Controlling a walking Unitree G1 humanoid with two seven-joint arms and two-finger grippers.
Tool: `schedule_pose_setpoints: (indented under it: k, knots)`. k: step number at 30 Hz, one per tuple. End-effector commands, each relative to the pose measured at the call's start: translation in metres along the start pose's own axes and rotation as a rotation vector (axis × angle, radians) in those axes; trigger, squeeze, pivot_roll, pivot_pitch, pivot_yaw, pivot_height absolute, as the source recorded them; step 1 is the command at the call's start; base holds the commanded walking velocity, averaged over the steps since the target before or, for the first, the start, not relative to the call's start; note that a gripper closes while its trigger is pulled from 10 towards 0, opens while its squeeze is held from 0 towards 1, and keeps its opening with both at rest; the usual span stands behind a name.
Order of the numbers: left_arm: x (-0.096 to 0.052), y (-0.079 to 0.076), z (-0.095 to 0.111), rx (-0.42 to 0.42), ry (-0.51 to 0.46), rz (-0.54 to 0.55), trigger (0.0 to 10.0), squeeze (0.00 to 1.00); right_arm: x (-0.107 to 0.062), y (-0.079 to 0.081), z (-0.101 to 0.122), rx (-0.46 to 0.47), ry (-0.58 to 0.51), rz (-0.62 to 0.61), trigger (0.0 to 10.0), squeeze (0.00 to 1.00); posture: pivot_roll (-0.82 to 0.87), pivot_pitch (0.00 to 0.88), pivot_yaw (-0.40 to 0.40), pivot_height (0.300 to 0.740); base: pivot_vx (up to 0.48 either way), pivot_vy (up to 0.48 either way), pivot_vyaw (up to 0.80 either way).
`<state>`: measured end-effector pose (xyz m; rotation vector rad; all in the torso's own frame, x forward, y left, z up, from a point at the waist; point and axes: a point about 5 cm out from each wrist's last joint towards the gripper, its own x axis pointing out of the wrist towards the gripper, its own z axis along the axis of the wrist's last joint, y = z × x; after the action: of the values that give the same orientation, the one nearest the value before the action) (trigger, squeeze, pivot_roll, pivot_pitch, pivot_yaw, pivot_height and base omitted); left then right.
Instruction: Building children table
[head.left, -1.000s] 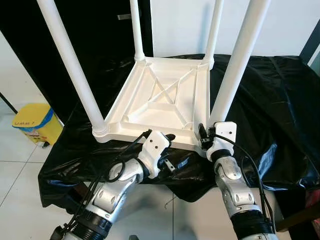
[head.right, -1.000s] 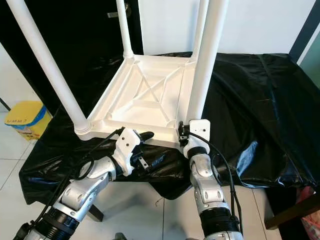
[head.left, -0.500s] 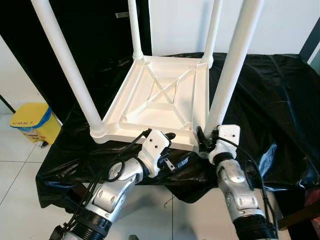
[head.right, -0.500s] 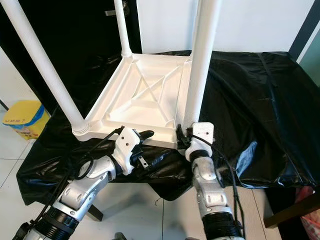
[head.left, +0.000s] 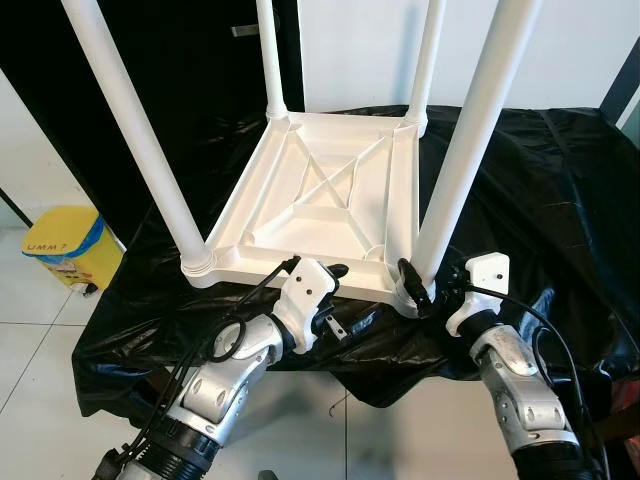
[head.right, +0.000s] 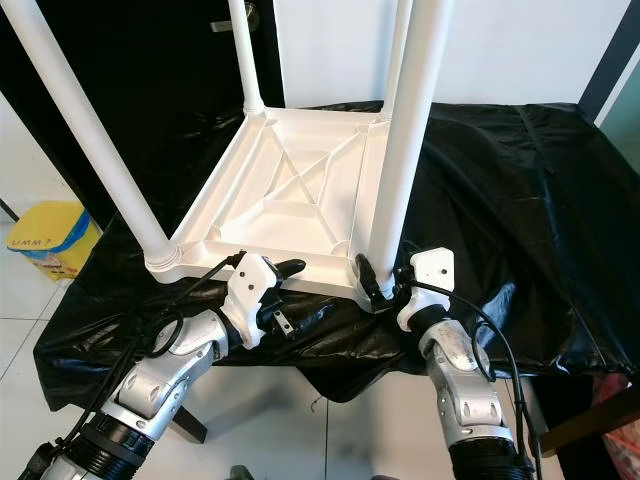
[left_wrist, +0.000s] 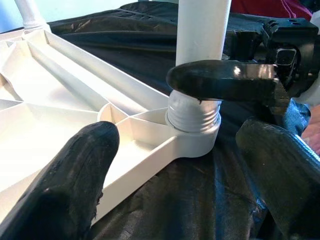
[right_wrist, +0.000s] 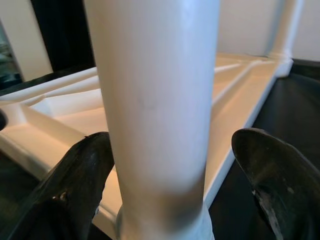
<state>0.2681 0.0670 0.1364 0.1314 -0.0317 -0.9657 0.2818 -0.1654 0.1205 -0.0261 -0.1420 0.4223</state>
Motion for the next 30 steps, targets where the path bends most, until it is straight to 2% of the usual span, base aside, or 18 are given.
schedule_pose_setpoints:
  k: [1, 7, 10, 11, 18, 24, 25, 30]
  knots:
    - [-0.001, -0.011, 0.000, 0.006, 0.006, -0.169, 10.0, 0.00, 0.005, 0.001, 0.001, -0.014, -0.008, 0.074, 10.0, 0.00, -0.18, 0.000, 0.048, 0.740, 0.000, 0.000, 0.00]
    - [0.000, -0.014, 0.001, 0.004, 0.003, -0.185, 10.0, 0.00, 0.015, -0.004, 0.005, -0.048, -0.002, 0.136, 10.0, 0.00, -0.18, 0.000, 0.050, 0.740, 0.000, 0.000, 0.00]
    - [0.000, -0.016, 0.002, 0.002, 0.001, -0.189, 10.0, 0.00, 0.020, -0.004, 0.004, -0.077, 0.022, 0.210, 10.0, 0.00, -0.17, 0.000, 0.047, 0.740, 0.000, 0.000, 0.00]
    - [0.000, -0.016, 0.002, -0.001, -0.001, -0.187, 10.0, 0.00, 0.022, -0.005, 0.002, -0.092, 0.033, 0.232, 0.0, 0.00, -0.16, 0.000, 0.044, 0.740, 0.000, 0.000, 0.00]
    - [-0.002, -0.016, 0.002, -0.004, -0.001, -0.160, 10.0, 0.00, 0.020, -0.004, -0.004, -0.081, 0.048, 0.262, 0.0, 0.00, -0.15, 0.000, 0.034, 0.740, 0.000, 0.000, 0.00]
    - [-0.002, -0.013, 0.001, 0.002, 0.003, -0.148, 10.0, 0.00, 0.018, -0.003, -0.010, -0.074, 0.072, 0.236, 0.0, 0.00, -0.15, 0.000, 0.031, 0.740, 0.000, 0.000, 0.00]
    - [-0.002, -0.013, 0.000, 0.004, 0.006, -0.146, 10.0, 0.00, 0.018, -0.003, -0.011, -0.076, 0.078, 0.223, 10.0, 0.00, -0.16, 0.000, 0.030, 0.740, 0.000, 0.000, 0.00]
    - [-0.002, -0.011, -0.002, 0.014, 0.019, -0.139, 10.0, 0.00, 0.020, -0.004, -0.015, -0.082, 0.094, 0.157, 10.0, 0.00, -0.16, 0.000, 0.030, 0.740, 0.000, 0.000, 0.00]
